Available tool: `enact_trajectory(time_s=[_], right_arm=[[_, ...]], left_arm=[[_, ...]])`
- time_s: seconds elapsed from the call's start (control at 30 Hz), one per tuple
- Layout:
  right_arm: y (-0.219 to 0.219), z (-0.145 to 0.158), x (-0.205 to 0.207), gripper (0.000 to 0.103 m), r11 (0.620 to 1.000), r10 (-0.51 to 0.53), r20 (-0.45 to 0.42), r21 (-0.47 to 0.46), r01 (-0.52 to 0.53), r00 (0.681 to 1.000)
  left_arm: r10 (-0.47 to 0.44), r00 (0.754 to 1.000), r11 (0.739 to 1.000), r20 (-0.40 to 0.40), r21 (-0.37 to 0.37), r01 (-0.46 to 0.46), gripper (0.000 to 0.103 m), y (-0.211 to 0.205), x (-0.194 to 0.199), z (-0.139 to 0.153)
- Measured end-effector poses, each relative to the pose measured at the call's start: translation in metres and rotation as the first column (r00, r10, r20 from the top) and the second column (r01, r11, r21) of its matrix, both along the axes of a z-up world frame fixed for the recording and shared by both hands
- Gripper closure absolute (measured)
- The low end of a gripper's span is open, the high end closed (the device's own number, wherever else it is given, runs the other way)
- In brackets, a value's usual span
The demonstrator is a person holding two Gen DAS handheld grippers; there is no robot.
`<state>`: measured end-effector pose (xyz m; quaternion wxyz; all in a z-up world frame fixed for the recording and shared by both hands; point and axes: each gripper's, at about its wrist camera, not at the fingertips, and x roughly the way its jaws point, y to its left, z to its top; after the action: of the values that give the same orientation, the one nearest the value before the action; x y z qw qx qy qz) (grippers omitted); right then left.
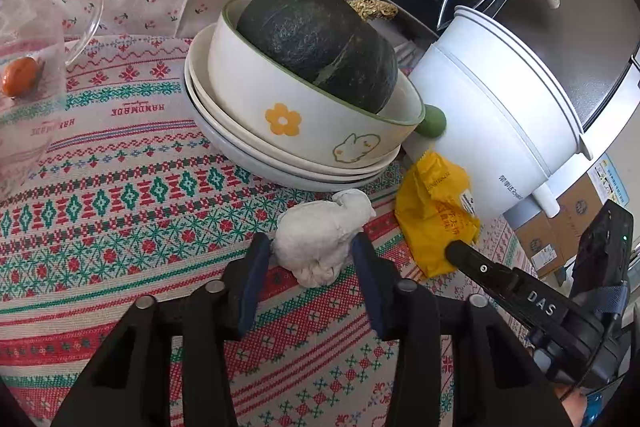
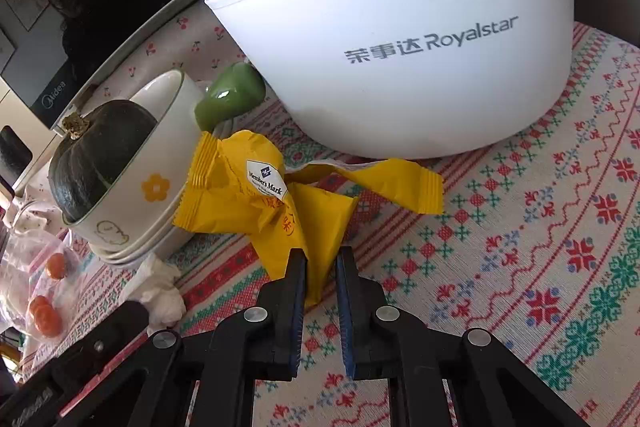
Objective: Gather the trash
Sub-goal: 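Grasp the crumpled white paper with the left tool and lift it, then carry the yellow bag over the bin with the right tool while the left tool carries the white paper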
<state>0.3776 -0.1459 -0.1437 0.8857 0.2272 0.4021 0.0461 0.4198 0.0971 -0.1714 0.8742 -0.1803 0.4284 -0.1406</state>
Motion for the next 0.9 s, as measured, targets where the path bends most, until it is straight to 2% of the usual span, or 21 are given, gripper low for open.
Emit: enact_trajectory(time_s=[0.13, 0.3, 0.43, 0.63, 0.77, 0.9], right_arm=[[-0.003, 0.002, -0.009, 0.09, 0.999, 0.028, -0.017, -0.017, -0.028, 0.999], [-0.012, 0.017, -0.038, 0.09, 0.997, 0.051, -0.039, -0.048, -0.053, 0.998], [-0.023, 0.04, -0.072, 0.09, 0.995, 0.073, -0.026, -0.073, -0.074, 0.997], [-0.047, 0.075, -0.122, 0.09, 0.997, 0.069, -0.007, -0.043, -0.07, 0.998], [-0.068, 0.101, -0.158, 0.09, 0.998, 0.058, 0.022, -0.04, -0.057, 0.998], [-0.092, 0.122, -0.192, 0.09, 0.998, 0.044, 0.052, -0.038, -0.042, 0.998]], left_arm=[[0.028, 1.0, 1.0, -0.01, -0.007, -0.028, 0.076, -0.001, -0.005, -0.001], [0.072, 0.995, 0.997, -0.067, -0.033, -0.074, 0.077, 0.001, -0.034, 0.012], [0.049, 0.997, 0.999, -0.054, 0.021, -0.048, 0.077, -0.013, -0.069, 0.047], [0.006, 1.0, 0.996, -0.013, 0.094, -0.005, 0.077, -0.033, -0.124, 0.109], [-0.01, 1.0, 0.994, 0.013, 0.107, 0.009, 0.077, -0.045, -0.161, 0.146], [-0.043, 0.999, 0.994, 0.031, 0.098, 0.039, 0.077, -0.063, -0.199, 0.17]])
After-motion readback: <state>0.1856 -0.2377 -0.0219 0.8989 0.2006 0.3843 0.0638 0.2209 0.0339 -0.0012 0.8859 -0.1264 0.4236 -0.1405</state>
